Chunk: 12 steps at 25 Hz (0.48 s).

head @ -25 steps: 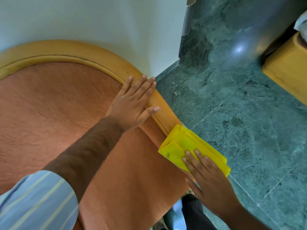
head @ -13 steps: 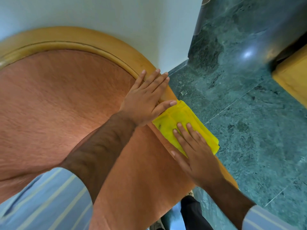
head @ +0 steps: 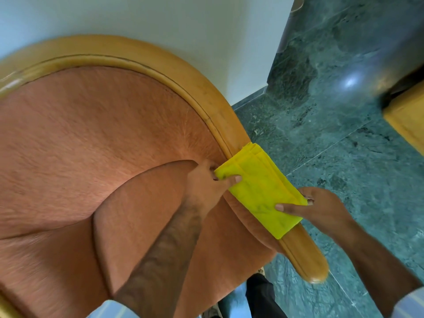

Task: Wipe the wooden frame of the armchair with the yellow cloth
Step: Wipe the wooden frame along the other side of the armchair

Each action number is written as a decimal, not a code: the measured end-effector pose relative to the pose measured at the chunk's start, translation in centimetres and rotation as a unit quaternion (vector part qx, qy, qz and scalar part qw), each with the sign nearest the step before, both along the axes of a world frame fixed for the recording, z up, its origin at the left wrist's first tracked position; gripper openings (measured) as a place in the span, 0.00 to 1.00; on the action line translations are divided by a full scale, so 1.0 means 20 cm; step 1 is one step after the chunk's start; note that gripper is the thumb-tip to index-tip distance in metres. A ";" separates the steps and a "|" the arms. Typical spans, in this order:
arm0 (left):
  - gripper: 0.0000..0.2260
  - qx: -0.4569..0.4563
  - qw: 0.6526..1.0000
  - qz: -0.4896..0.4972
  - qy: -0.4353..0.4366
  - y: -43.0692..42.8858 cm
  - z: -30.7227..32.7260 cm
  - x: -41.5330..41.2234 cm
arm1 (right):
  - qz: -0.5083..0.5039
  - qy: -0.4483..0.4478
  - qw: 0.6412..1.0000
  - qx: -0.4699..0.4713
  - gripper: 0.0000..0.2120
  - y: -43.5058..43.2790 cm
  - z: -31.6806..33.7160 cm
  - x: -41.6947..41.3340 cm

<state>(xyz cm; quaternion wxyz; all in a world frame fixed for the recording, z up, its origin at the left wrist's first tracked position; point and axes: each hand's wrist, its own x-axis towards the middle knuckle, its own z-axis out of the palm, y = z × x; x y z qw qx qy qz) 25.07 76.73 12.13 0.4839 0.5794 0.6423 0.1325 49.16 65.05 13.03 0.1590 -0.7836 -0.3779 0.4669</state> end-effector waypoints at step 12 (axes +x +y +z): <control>0.08 -0.024 0.913 0.327 -0.243 -0.32 0.22 -0.73 | 0.055 0.249 0.965 0.058 0.21 0.35 0.28 -0.56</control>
